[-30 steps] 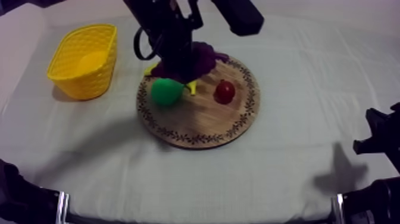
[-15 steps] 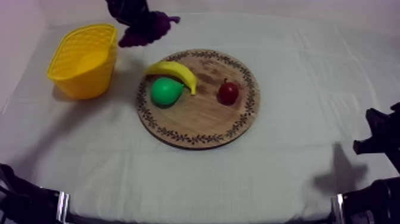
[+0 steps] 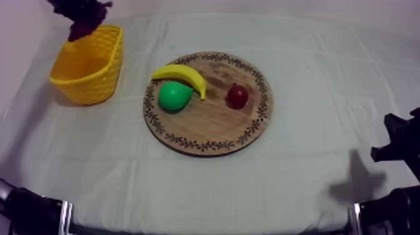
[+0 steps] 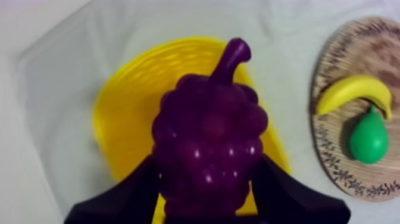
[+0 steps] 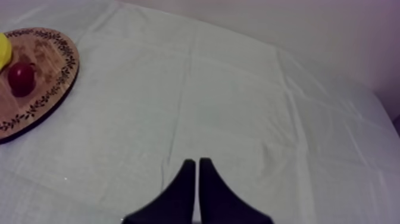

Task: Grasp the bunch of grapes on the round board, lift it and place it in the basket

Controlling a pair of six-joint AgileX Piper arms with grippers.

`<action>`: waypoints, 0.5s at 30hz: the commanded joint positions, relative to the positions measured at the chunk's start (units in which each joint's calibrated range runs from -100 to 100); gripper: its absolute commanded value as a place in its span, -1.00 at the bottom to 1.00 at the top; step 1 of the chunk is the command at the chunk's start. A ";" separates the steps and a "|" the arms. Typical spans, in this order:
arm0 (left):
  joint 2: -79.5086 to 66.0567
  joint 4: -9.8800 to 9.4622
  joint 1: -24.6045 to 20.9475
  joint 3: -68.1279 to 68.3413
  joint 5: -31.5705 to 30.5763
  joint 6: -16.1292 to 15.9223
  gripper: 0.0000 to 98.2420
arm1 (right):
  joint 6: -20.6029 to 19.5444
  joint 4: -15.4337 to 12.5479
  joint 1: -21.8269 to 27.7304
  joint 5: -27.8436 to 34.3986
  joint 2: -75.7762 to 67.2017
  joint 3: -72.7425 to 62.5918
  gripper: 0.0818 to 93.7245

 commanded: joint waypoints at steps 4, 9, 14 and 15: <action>-0.38 0.44 -4.16 0.44 -0.09 0.61 -0.15 | 0.04 -0.02 0.02 0.00 0.00 -0.04 -0.99; -0.06 0.59 -5.27 1.43 -0.09 1.44 -0.14 | 0.01 -0.02 0.02 0.00 0.00 -0.04 -0.99; 1.43 1.03 -5.49 2.20 -0.27 1.45 -0.10 | -0.01 -0.02 0.02 0.00 0.00 -0.04 -0.99; 1.83 1.19 -5.46 2.44 -0.51 1.34 -0.09 | -0.01 -0.02 0.02 0.00 0.00 -0.04 -0.99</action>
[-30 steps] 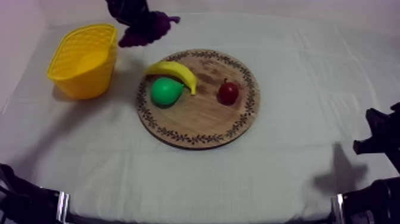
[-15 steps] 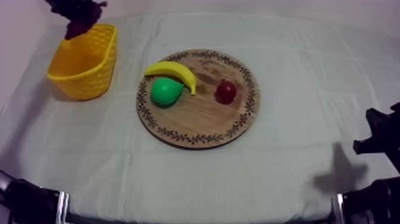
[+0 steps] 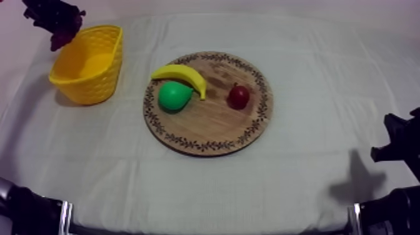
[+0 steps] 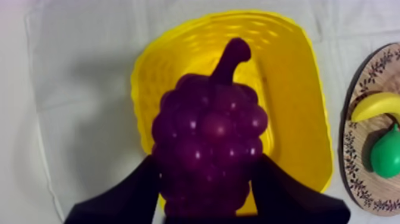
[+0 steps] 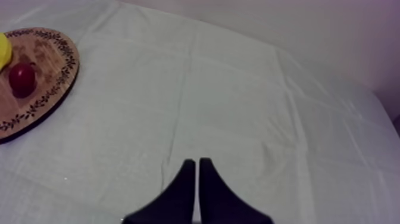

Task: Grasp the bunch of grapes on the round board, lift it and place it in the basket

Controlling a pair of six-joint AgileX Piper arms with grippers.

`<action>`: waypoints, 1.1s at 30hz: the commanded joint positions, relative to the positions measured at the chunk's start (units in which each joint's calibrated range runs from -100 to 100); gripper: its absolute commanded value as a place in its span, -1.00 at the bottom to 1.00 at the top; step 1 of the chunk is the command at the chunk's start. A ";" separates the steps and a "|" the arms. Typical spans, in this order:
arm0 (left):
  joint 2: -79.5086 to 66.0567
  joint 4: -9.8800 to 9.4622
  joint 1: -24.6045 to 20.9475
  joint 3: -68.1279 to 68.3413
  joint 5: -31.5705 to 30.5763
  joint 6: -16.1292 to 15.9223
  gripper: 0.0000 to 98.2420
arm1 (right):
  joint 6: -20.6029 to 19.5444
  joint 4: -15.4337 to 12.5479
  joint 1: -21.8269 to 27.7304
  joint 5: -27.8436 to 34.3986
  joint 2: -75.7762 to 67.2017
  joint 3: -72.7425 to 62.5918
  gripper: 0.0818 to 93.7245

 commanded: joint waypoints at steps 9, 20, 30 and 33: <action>4.68 0.98 0.40 2.16 -1.36 -0.76 0.15 | 0.02 -0.02 0.02 0.00 0.00 -0.04 -0.99; 10.30 2.51 0.48 1.94 -1.37 -0.53 0.62 | 0.04 -0.02 0.02 0.00 0.00 -0.04 -0.99; 9.04 2.33 1.23 2.19 -3.18 0.60 0.51 | 0.04 -0.02 0.02 0.00 0.00 -0.04 -0.99; 6.96 2.31 1.81 3.64 -5.75 1.32 0.23 | 0.04 -0.02 0.02 0.00 0.00 -0.04 -0.99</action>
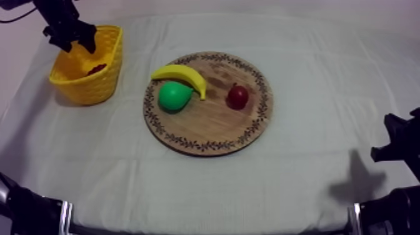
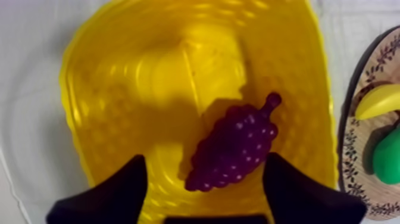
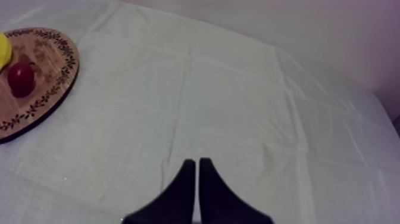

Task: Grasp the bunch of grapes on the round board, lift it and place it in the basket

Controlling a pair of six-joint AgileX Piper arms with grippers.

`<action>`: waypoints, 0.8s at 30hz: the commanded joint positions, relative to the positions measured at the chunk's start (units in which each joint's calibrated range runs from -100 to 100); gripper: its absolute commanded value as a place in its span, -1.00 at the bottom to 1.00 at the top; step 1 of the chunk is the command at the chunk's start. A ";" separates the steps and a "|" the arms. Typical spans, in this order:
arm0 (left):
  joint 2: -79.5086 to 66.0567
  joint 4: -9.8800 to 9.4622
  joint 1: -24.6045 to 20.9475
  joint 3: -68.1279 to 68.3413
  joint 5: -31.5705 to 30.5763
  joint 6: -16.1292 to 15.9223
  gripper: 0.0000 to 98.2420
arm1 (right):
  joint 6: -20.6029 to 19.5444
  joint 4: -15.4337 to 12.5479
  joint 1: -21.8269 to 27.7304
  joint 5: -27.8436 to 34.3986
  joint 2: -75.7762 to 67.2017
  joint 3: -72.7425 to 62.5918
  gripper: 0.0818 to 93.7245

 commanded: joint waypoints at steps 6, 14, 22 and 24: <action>-7.56 0.34 0.95 4.10 -3.60 0.89 -0.09 | 0.01 -0.02 0.02 0.00 0.00 -0.04 -0.99; -19.38 0.62 0.42 11.69 -6.63 -0.10 -0.35 | 0.01 -0.02 0.02 0.00 0.00 -0.04 -0.99; -33.07 1.49 -1.11 21.95 -11.55 -1.47 -0.53 | 0.01 -0.02 0.02 0.00 0.00 -0.04 -0.99; -37.25 1.57 -1.37 25.26 -13.17 -1.49 -0.58 | 0.01 -0.02 0.02 0.00 0.00 -0.04 -0.99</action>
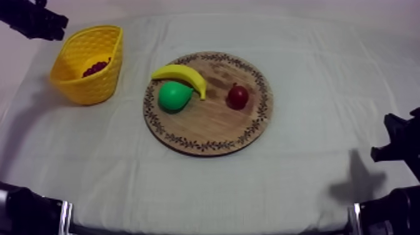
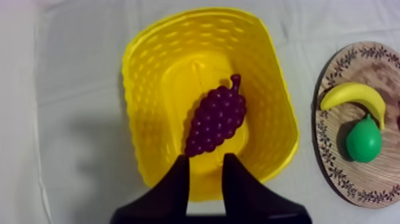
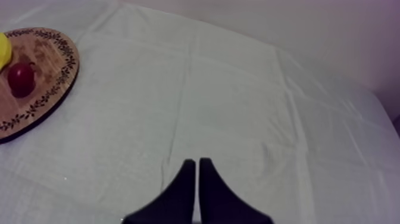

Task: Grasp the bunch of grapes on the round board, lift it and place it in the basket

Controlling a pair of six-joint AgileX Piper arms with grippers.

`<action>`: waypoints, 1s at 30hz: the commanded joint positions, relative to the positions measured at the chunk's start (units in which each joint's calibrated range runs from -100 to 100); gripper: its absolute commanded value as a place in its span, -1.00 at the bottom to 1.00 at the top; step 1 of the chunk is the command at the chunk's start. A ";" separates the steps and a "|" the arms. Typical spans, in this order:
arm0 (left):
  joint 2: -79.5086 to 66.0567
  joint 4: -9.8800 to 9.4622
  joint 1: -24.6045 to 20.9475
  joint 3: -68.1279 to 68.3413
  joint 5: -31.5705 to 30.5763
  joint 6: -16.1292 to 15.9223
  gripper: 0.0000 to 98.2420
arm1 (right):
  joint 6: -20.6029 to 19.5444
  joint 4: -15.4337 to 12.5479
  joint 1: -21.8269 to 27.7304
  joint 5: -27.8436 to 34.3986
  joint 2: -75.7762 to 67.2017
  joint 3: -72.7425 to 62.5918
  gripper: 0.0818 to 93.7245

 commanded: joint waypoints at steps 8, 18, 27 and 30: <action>-20.99 1.65 -1.01 18.19 -10.00 0.44 -0.81 | 0.01 -0.02 0.02 0.00 0.00 -0.04 -0.99; -39.46 1.85 -0.88 37.74 -20.99 0.81 -0.99 | 0.01 -0.02 0.02 0.00 0.00 -0.04 -0.99; -56.58 0.93 -0.19 55.65 -29.74 -1.25 -1.00 | 0.01 -0.02 0.02 0.00 0.00 -0.04 -0.99; -62.26 0.53 0.17 61.08 -31.16 -2.14 -1.00 | 0.01 -0.02 0.02 0.00 0.00 -0.04 -0.99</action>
